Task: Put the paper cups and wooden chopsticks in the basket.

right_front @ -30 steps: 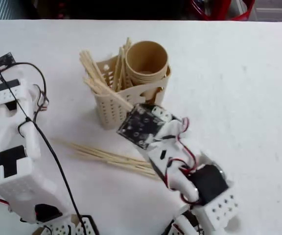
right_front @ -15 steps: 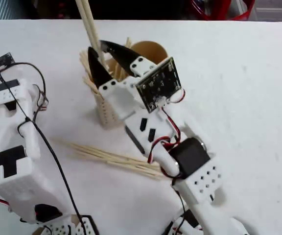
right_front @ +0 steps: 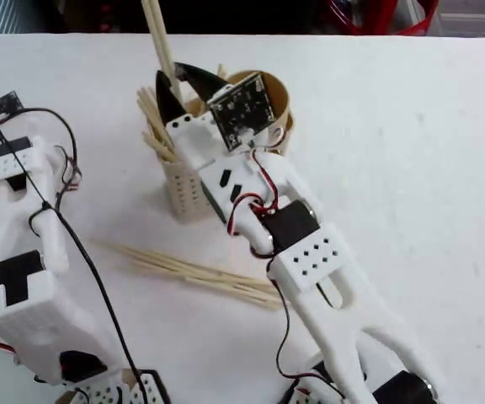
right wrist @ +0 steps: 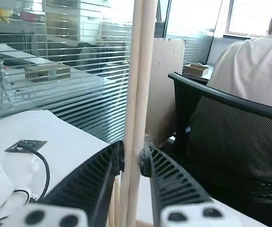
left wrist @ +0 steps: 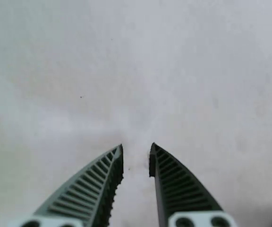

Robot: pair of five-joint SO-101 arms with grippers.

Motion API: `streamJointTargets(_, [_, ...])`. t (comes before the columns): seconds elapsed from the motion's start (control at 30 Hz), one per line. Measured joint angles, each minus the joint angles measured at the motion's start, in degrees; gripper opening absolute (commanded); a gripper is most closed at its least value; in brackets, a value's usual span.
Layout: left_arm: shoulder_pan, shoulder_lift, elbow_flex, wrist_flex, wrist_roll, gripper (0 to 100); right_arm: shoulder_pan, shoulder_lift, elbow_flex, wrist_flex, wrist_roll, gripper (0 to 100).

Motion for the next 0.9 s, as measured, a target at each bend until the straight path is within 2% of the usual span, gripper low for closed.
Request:
streamJointTargets(0.1, [0.00, 0.00, 0.00, 0.00, 0.00, 11, 0.26, 0.00, 2.37, 0.00, 0.00, 3.4])
streamJointTargets(0.23, [0.00, 0.00, 0.00, 0.00, 0.00, 11, 0.09, 0.00, 5.89, 1.05, 0.00, 14.6])
streamJointTargets(0.3, [0.00, 0.00, 0.00, 0.00, 0.00, 11, 0.09, -0.44, 6.77, 2.55, 0.00, 17.0])
streamJointTargets(0.5, [0.00, 0.00, 0.00, 0.00, 0.00, 11, 0.18, -7.38, 6.95, 9.85, 0.00, 10.7])
streamJointTargets(0.67, [0.00, 0.00, 0.00, 0.00, 0.00, 11, 0.18, -15.21, 6.95, 17.67, 0.26, 9.8])
streamJointTargets(0.77, [0.00, 0.00, 0.00, 0.00, 0.00, 11, -0.18, -19.60, 6.95, 28.40, 6.15, 10.1])
streamJointTargets(0.9, [0.00, 0.18, 0.00, 0.00, 0.00, 11, -6.07, -20.22, 6.95, 47.56, 19.96, 10.2])
